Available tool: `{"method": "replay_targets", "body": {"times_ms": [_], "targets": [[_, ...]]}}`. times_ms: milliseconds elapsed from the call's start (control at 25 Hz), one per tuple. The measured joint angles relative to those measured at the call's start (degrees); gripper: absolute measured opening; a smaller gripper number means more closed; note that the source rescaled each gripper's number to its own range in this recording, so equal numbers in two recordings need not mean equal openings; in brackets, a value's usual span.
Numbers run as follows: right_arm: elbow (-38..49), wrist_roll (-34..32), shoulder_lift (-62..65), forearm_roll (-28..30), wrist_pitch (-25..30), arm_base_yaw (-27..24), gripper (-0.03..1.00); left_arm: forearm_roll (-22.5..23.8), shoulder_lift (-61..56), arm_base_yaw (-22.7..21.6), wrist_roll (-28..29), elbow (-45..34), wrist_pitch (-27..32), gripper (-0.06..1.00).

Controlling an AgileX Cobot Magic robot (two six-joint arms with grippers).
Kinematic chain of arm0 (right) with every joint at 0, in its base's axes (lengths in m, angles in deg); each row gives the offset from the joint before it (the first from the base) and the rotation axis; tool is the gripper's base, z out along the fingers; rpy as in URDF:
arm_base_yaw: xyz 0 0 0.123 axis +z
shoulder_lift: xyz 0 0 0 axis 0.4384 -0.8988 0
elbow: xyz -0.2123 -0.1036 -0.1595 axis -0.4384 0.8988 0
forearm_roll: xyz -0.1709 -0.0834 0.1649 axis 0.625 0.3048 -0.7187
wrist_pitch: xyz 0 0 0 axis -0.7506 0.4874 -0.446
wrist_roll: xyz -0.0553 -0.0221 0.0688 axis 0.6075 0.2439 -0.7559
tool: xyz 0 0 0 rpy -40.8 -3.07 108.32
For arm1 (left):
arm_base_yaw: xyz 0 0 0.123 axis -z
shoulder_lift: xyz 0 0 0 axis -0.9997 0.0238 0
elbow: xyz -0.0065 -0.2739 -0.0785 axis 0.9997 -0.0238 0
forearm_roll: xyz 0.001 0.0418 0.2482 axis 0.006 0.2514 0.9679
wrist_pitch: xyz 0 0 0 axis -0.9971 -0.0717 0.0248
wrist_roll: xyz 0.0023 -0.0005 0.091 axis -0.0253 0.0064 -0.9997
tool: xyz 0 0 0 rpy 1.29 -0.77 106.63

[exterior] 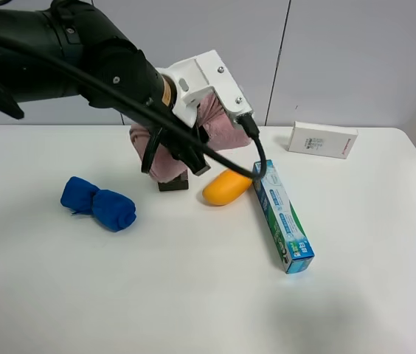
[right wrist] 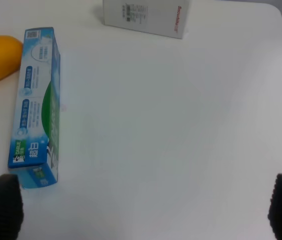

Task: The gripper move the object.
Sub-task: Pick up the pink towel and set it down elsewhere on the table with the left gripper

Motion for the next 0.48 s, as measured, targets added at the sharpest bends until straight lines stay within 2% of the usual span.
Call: {"method": "replay_targets", "body": {"times_ms": [160, 320, 480], "targets": [[0.0, 0.0, 0.0, 0.0, 0.0, 0.0, 1.00, 1.3, 0.0, 0.0, -14.3, 0.8, -2.8, 0.00], [0.0, 0.0, 0.0, 0.0, 0.0, 0.0, 1.00, 0.9, 1.4, -0.7, -24.4, 0.9, -4.0, 0.00], [0.0, 0.0, 0.0, 0.0, 0.0, 0.0, 1.00, 0.2, 3.0, -2.3, -26.6, 0.9, -4.5, 0.00]]}}
